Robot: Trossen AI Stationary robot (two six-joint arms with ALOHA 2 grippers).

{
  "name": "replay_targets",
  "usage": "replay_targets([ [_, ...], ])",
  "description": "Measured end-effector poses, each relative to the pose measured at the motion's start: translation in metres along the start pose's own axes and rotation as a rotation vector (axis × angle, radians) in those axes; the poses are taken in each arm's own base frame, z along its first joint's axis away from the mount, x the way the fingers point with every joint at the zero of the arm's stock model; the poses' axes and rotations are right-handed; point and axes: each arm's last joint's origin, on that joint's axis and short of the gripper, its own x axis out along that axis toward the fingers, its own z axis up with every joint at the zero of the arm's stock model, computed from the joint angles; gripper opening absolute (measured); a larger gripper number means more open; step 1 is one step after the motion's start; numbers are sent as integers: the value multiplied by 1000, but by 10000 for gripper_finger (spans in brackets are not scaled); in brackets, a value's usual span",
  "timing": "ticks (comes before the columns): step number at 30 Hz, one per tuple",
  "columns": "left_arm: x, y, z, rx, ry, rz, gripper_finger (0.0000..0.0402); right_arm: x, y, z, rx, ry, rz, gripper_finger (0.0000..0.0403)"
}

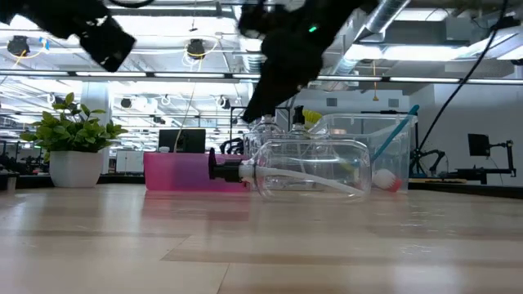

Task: Pick & Place Kitchen Sink Supplies
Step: Put the spray bottle into the transparent bin

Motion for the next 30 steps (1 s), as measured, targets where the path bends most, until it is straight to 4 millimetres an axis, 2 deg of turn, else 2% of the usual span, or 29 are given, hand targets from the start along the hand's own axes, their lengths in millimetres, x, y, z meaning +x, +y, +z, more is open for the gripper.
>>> replay_targets([
  [6, -14, 1, -34, -34, -73, -65, 208, 33, -11, 15, -39, 141, 29, 255],
  [12, -14, 3, -54, -70, -70, -88, 208, 56, -11, 20, -46, 247, 98, 255],
  [21, -12, 4, -62, -67, -59, -90, 208, 56, -7, 29, -57, 278, 134, 255],
  [30, -12, 4, -61, -69, -71, -94, 208, 57, -6, 27, 36, 305, 150, 255],
])
